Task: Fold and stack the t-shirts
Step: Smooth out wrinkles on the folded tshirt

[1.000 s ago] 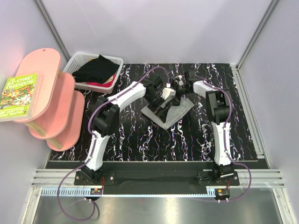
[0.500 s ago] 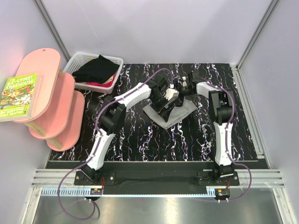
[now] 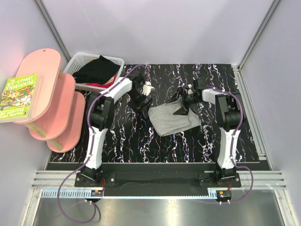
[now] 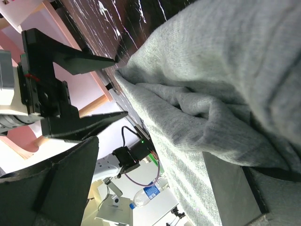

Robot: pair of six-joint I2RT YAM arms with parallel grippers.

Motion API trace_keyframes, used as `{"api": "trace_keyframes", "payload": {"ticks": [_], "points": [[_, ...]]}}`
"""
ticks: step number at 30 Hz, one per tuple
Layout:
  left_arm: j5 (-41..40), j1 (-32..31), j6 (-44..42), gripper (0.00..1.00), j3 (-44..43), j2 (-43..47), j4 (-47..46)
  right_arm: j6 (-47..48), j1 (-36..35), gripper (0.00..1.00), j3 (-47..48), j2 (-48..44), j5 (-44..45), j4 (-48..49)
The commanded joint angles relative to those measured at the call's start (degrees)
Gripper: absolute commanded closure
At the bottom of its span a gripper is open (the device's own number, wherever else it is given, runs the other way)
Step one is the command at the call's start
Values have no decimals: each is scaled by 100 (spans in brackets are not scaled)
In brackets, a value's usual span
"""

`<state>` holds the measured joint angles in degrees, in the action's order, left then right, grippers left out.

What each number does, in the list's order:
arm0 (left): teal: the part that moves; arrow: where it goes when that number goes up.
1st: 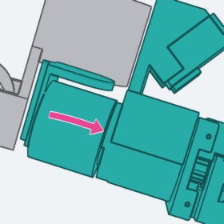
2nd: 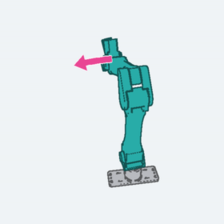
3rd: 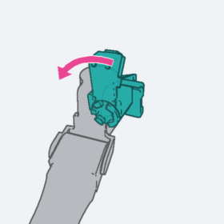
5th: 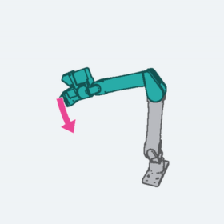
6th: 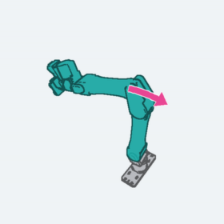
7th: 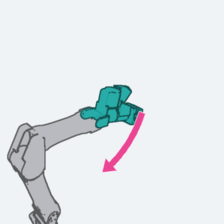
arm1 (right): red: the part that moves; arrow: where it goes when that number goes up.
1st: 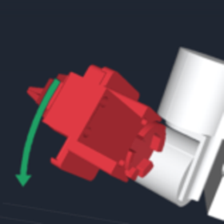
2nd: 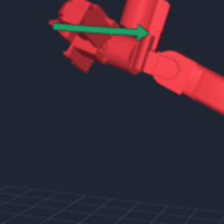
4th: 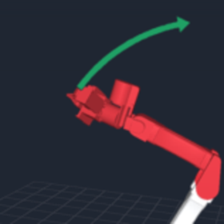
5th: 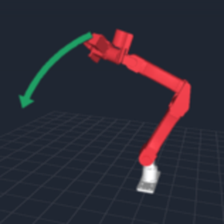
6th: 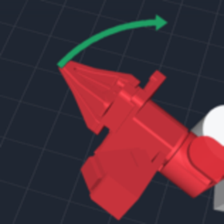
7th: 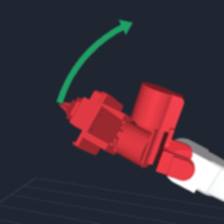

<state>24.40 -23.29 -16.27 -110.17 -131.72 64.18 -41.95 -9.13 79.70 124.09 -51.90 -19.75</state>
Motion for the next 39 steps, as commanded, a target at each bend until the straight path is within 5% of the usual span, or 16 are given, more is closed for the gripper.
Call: {"api": "trace_keyframes", "payload": {"ticks": [1,13,28,39], "points": [[-85,-378,10,1,92,541,200,258,25,1,-166,-34,831,-231],[1022,-816,160,1,-23,1782,419,170,112,0,318,-1387,1296,-503],[1111,-1459,203,1,-197,227,253,776,1386,0,-482,-1071,1718,-548],[21,-1231,-201,1,-215,-301,103,961,1563,0,-780,-685,1824,-548]]}}
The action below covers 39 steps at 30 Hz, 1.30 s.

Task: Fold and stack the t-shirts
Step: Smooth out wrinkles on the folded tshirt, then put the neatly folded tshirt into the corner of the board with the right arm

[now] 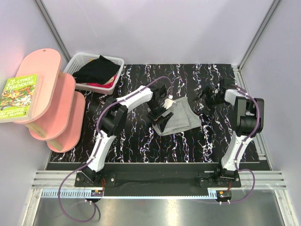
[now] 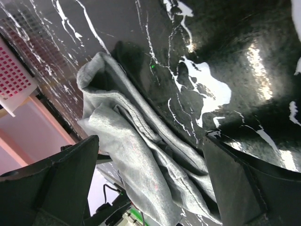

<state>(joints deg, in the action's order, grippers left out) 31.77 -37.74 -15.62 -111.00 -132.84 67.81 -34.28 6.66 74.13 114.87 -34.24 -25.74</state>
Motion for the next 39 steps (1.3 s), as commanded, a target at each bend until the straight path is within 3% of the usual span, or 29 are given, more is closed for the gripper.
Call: {"api": "trace_keyframes", "payload": {"ticks": [1,8,15,26,28,29,31,32,37,39], "points": [[-725,214,-258,1,-150,-173,-260,176,-33,0,-302,264,-47,121],[-514,135,-161,1,-343,99,-242,115,-365,0,-785,431,-654,569],[-584,65,-178,1,-185,205,-242,19,-1113,0,-1225,97,-619,728],[-549,47,-179,1,17,442,-303,-237,-1369,3,-1691,62,-637,1185],[-558,56,-178,1,105,504,-339,-237,-1369,12,-1674,88,-637,1194],[-566,56,-179,1,122,522,-347,-237,-1369,32,-1656,140,-654,1185],[-575,56,-187,1,175,574,-365,-254,-1360,60,-1595,193,-681,1185],[-593,47,-187,1,193,575,-374,-263,-1369,81,-1586,229,-681,1176],[-593,64,-222,1,307,776,-400,-254,-1369,86,-1446,282,-760,1141],[-654,73,-231,1,325,847,-391,-272,-1369,100,-1366,238,-655,1097]]}}
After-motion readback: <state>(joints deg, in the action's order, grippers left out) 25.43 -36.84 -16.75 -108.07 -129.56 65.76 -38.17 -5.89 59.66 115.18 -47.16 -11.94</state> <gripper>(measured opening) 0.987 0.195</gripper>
